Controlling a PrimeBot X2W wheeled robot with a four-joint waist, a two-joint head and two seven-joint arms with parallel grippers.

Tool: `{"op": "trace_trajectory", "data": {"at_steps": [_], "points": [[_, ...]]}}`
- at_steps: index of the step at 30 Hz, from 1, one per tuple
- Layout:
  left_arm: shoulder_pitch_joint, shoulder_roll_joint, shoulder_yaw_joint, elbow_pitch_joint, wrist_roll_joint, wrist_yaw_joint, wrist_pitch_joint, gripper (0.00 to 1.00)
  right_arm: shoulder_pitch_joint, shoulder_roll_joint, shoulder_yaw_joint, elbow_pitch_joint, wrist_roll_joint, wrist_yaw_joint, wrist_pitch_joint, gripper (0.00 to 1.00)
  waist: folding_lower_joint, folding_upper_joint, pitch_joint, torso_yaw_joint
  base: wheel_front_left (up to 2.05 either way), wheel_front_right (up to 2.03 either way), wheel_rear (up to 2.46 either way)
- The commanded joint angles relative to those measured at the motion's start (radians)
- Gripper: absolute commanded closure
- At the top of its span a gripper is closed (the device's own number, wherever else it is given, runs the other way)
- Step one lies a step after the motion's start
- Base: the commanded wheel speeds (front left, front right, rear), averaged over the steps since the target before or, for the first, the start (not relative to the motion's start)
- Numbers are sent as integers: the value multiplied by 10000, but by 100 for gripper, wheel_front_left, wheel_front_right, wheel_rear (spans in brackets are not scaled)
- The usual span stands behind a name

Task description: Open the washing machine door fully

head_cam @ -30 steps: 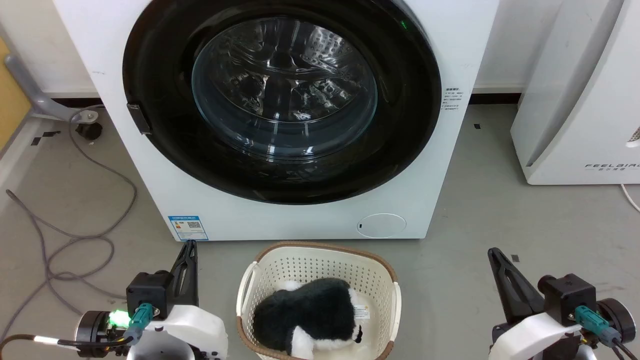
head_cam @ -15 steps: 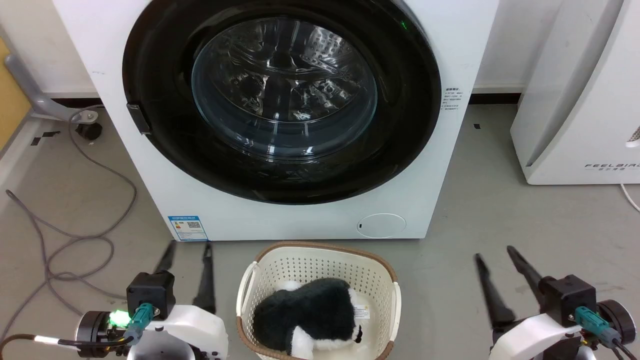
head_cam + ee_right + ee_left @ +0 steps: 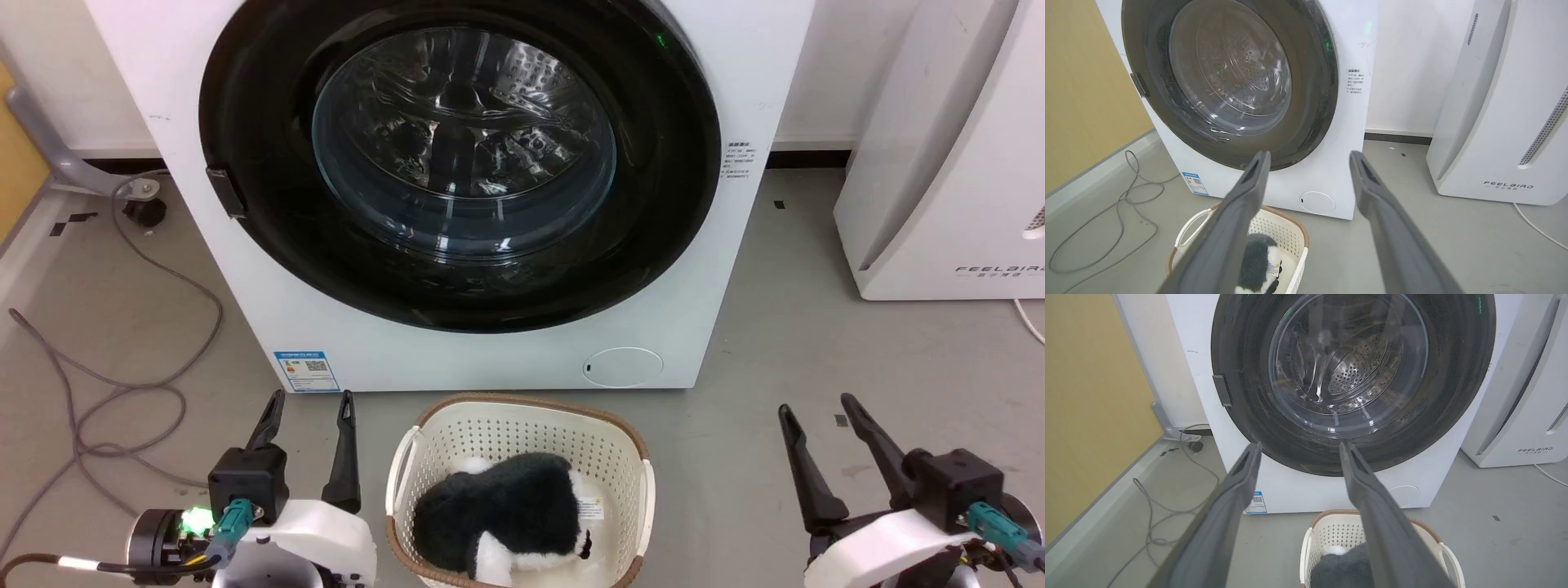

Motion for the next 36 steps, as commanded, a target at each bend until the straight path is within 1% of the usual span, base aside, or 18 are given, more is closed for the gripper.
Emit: {"op": "trace_trajectory", "data": {"at_steps": [1, 5, 6, 7, 12, 20, 21, 26, 32, 36], "points": [[-46, 3, -19, 35, -66, 75, -93, 0, 11, 6, -33, -50, 281, 1, -115, 0, 0, 0, 3, 1, 0, 0, 0], [-58, 3, -58, 46, -101, 143, -176, 0, -5, 7, -35, -79, 784, 1, -199, 0, 0, 0, 13, 4, 0, 0, 0], [-62, 3, -66, 49, -109, 159, -197, 0, -14, 7, -40, -90, 903, 1, -220, 60, 0, 0, 17, 5, 0, 0, 0], [-65, 3, -74, 52, -117, 175, -218, 0, -23, 8, -49, -99, 1047, 1, -241, 100, 0, 0, 20, 6, 0, 0, 0], [-80, 3, -106, 65, -151, 252, -323, 0, -84, 9, -99, -105, 2033, 1, -345, 100, 0, 0, 42, 10, 0, 0, 0], [-149, 4, -161, 68, -195, 364, -490, 0, -446, 12, -289, 314, 4690, 2, -425, 100, 0, 0, 164, 21, 0, 0, 0], [-149, 4, -161, 68, -195, 364, -490, 0, -446, 12, -289, 314, 4690, 2, -425, 100, 0, 0, 164, 21, 0, 0, 0], [-254, 4, -192, 51, -200, 405, -594, 0, -979, -1, -726, 905, 6053, 2, -126, 100, 0, 0, 344, 48, 0, 0, 0], [-510, 4, -208, -9, -177, 420, -720, 0, -1944, -232, -1149, 1675, 7192, 2, 81, 100, 0, 0, 734, 114, 0, 0, 0], [-749, 5, -204, -52, -170, 425, -803, 0, -2744, -522, -1279, 2230, 7805, 2, 140, 100, 0, 0, 1056, 176, 0, 0, 0]]}}
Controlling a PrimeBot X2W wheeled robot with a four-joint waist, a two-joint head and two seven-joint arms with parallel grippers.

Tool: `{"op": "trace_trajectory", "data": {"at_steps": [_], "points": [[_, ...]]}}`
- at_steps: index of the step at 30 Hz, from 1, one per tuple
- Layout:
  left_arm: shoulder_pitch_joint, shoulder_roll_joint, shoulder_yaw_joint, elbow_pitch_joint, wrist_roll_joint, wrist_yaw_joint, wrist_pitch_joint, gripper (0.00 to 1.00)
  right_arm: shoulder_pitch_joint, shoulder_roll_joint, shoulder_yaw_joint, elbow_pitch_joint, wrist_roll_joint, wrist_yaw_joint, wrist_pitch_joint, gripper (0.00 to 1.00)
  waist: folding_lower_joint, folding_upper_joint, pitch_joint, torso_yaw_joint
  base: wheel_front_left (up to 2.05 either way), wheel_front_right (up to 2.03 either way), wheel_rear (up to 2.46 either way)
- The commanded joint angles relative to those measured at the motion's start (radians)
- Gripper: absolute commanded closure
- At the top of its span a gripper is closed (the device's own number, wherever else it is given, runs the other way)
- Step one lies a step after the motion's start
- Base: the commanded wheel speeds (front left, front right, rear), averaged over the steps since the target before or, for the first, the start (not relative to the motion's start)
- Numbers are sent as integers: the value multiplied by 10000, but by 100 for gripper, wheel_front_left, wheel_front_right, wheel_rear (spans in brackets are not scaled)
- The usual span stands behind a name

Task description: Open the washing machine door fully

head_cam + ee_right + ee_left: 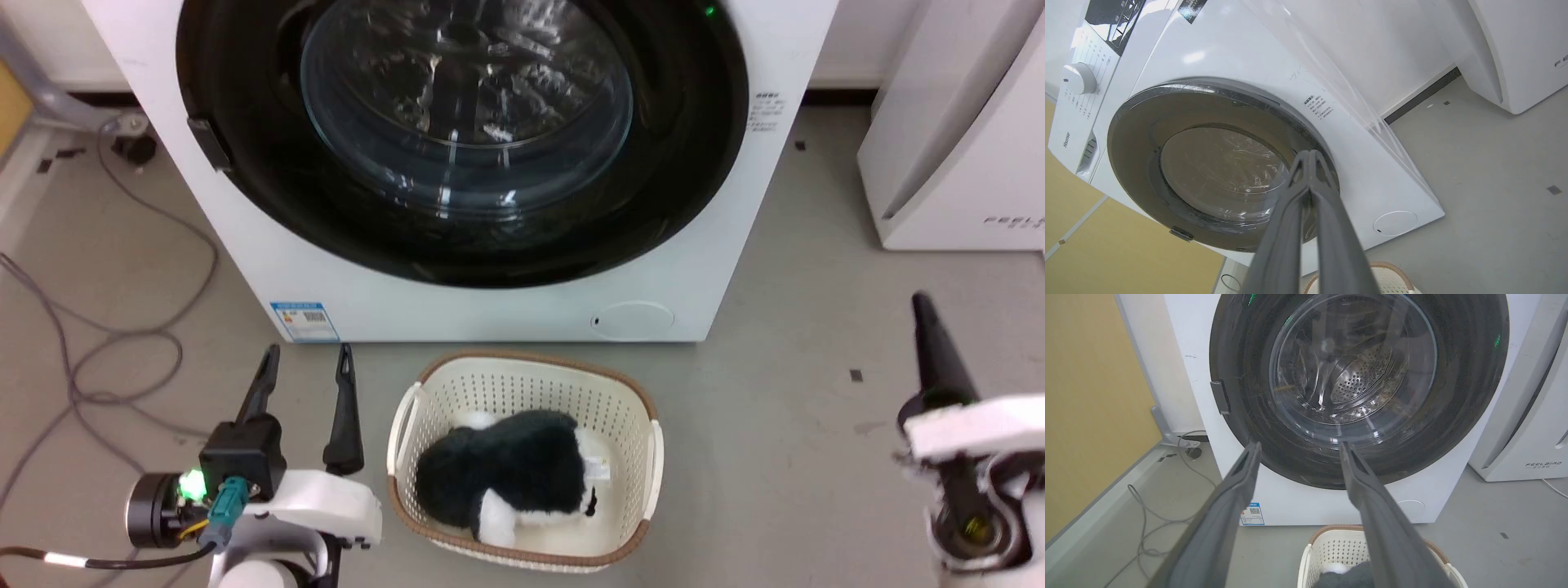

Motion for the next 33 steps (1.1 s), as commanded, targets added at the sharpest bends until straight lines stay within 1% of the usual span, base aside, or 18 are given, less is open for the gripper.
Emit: {"op": "trace_trajectory", "data": {"at_steps": [1, 6, 13, 28, 33], "points": [[-185, 7, -4, -49, 2, 79, -94, 0, -330, -107, -71, 148, 379, 4, 10, 100, -2, 0, 150, 42, 0, 0, 0], [-482, 7, 10, -125, -13, 122, -198, 0, -1374, -400, -133, 724, 972, 5, -29, 100, -2, 0, 588, 119, 0, 0, 0], [-908, 7, -51, -201, -28, 170, -344, 0, -2937, -848, 46, 1559, 1647, 5, -56, 100, -2, 0, 1220, 292, 0, 0, 0], [-1520, 8, -299, -279, -225, 395, -658, 0, -6592, -1774, 1184, 4303, 2950, 6, 285, 100, -2, 0, 2269, 753, 0, 0, 0], [-1714, 8, -376, -294, -283, 475, -763, 0, -7667, -1889, 1548, 5005, 3353, 6, 433, 100, -2, 0, 2523, 880, 0, 0, 0]]}}
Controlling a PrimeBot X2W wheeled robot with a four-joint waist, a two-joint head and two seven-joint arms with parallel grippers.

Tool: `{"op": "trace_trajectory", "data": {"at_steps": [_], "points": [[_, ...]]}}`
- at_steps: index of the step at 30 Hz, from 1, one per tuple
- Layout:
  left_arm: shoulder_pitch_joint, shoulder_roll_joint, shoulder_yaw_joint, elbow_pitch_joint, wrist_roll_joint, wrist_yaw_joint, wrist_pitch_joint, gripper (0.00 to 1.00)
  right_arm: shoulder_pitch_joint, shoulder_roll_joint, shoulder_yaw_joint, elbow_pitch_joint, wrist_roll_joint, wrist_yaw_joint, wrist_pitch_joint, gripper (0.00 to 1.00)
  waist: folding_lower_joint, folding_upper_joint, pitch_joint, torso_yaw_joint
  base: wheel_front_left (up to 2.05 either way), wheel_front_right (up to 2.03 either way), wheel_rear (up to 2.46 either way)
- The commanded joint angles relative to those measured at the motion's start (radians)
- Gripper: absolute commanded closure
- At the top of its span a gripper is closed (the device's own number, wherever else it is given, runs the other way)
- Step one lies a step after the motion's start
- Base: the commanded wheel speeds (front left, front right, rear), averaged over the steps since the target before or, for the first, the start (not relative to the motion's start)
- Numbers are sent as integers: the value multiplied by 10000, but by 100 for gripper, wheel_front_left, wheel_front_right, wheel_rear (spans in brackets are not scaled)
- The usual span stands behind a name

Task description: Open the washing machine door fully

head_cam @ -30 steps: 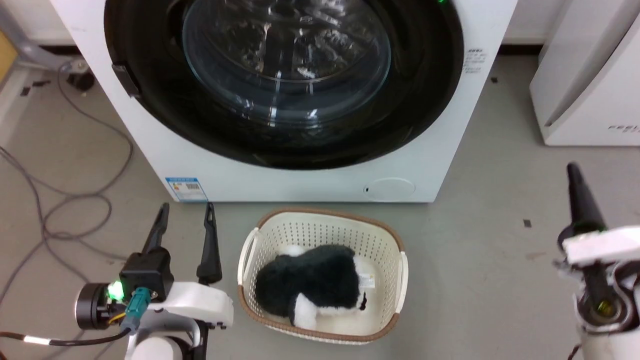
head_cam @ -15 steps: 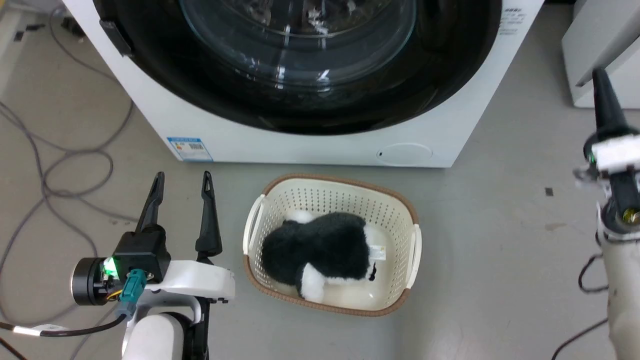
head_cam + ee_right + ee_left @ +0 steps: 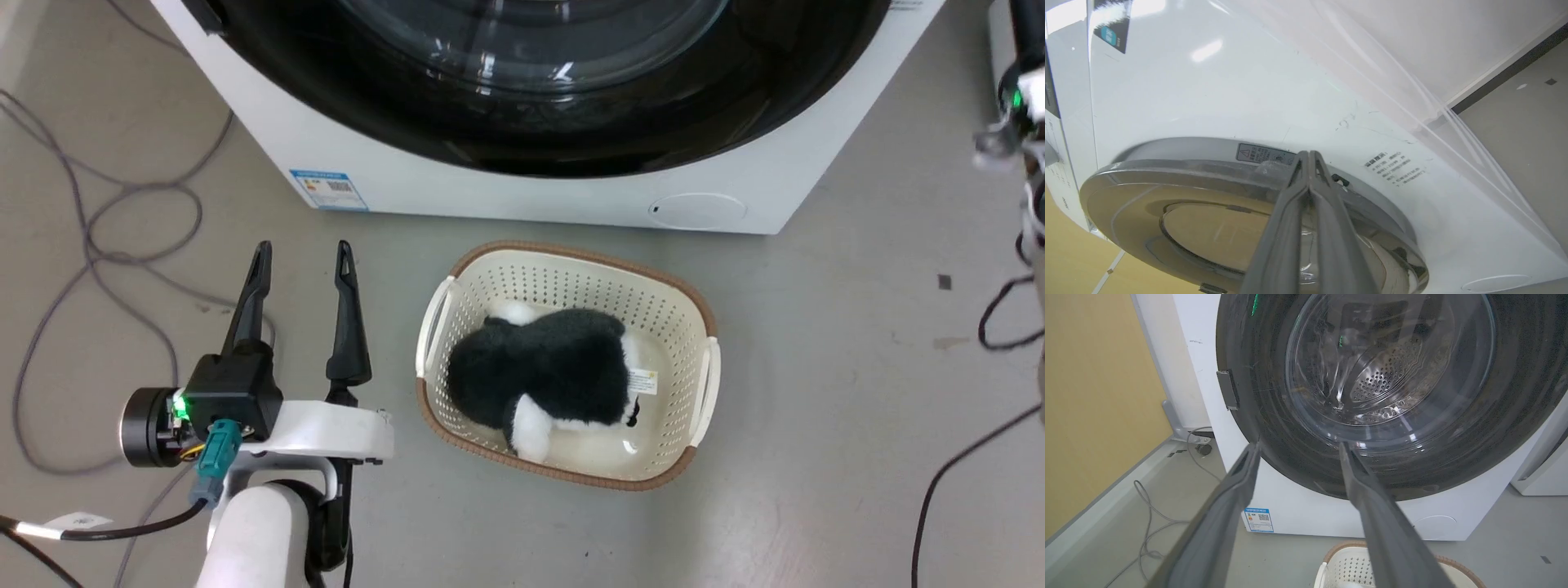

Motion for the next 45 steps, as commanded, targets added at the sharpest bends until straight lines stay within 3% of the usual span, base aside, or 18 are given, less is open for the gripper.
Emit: {"op": "trace_trajectory", "data": {"at_steps": [1, 21, 34, 45], "points": [[-193, 8, -39, -38, -38, 87, -89, 0, -473, -117, 106, 271, 299, 8, 53, 100, -2, 0, 88, 61, 0, 0, 0], [-641, 9, -341, 47, -284, 428, -507, 0, -2773, -182, 1383, 2078, 2083, 9, 1119, 100, -2, 0, 704, 283, 0, 0, 0], [-591, 10, -367, 283, -342, 504, -778, 0, -2595, -287, 2314, 2084, 3782, 9, 3918, 100, -2, 0, 330, 230, 0, 0, 0], [-221, 10, -192, 404, -292, 527, -927, 0, -1847, -480, 2869, 1940, 4428, 10, 4692, 100, -2, 0, -238, 88, 0, 0, 0]]}}
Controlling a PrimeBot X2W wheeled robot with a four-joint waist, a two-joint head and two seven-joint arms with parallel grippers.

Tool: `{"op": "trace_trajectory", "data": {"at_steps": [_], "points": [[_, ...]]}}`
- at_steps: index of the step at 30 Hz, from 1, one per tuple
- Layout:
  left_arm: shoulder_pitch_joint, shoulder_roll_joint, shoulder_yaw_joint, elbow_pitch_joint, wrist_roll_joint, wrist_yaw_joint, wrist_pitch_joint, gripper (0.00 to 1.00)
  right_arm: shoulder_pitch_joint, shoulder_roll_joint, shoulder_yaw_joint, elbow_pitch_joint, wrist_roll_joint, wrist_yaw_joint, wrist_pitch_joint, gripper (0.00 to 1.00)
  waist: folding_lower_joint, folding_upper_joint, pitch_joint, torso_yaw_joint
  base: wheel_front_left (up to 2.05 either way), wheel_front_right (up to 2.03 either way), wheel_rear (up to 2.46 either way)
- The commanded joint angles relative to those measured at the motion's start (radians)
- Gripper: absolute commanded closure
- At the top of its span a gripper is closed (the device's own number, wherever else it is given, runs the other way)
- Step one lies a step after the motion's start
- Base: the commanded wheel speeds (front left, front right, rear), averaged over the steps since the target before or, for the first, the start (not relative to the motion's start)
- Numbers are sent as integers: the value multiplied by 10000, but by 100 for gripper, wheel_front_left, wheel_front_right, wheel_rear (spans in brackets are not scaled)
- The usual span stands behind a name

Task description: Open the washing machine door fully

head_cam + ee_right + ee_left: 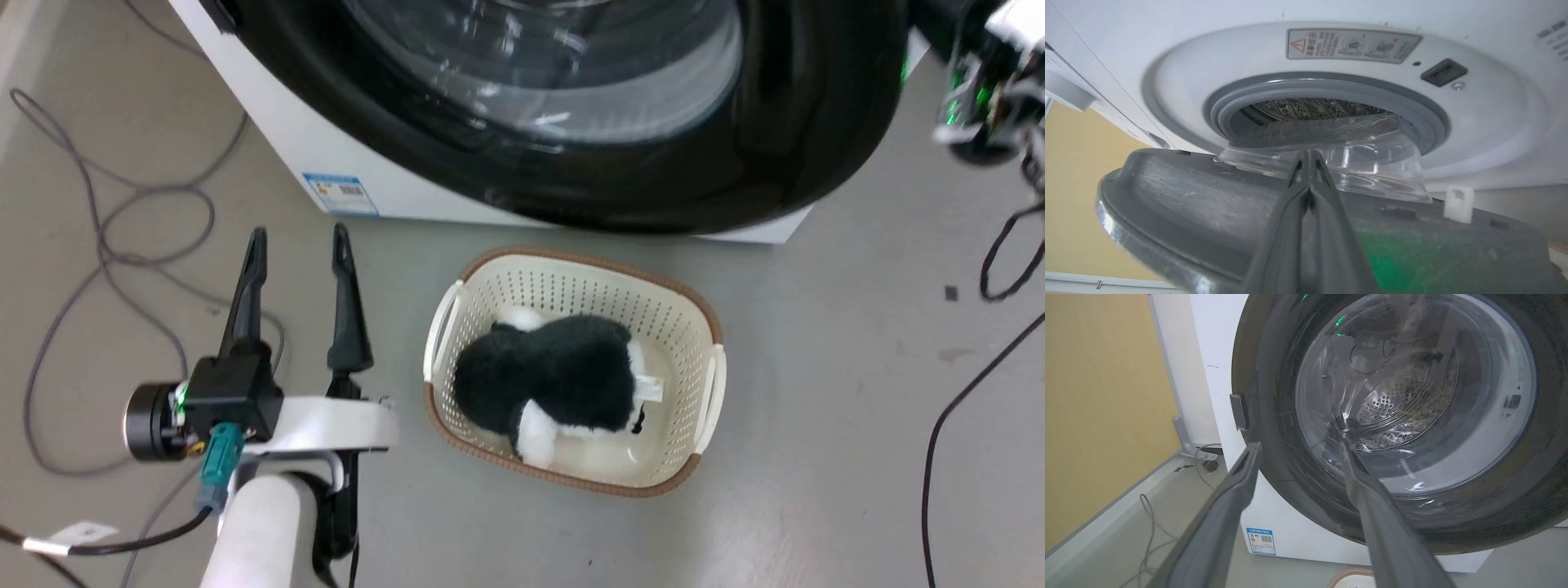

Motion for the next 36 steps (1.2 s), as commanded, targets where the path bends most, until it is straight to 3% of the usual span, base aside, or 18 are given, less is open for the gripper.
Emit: {"op": "trace_trajectory", "data": {"at_steps": [1, 8, 19, 36], "points": [[229, 12, 78, 46, 3, 51, -55, 0, 536, 52, 121, -146, 63, 54, 218, 100, 0, 0, -245, -113, 0, 0, 0], [691, 12, 233, 138, 80, -28, -55, 0, 2008, 126, 378, -1231, 125, 54, 802, 100, 0, 0, -891, -340, 0, 0, 0], [1263, 12, 343, 296, 209, -159, -55, 0, 4623, 315, 1104, -3915, 170, 54, 1675, 100, 0, 0, -1653, -586, 0, 0, 0], [2000, 12, 442, 993, 368, -143, -55, 0, 7934, 1100, 2414, -6657, 17, 54, 1809, 100, 0, 0, -2597, -556, 0, 0, 0]]}}
